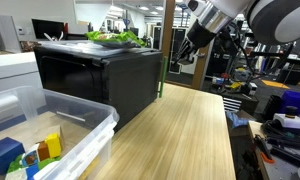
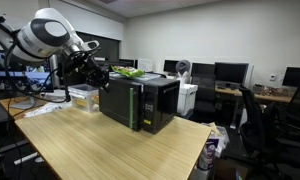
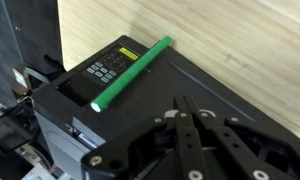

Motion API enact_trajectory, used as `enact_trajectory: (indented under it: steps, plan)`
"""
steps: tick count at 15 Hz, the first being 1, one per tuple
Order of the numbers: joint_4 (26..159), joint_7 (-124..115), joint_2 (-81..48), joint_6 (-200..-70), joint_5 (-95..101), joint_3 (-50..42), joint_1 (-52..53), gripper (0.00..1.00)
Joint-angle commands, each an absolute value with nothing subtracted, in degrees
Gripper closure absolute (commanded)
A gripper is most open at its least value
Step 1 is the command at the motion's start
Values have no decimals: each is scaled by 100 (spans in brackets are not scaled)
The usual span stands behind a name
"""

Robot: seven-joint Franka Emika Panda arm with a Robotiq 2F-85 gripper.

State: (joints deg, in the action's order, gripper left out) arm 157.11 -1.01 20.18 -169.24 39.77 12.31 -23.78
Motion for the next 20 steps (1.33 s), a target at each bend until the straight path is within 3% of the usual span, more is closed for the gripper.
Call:
enact_trajectory:
  steps: [1, 9, 20]
  plan:
    - [14994, -1649, 1460, -17108, 4745, 2428, -3579, 98]
    - [13701, -4870, 528, -16222, 6858, 4065, -4587, 98]
    - [12806, -7094, -956, -14494, 9053, 4193, -4363, 98]
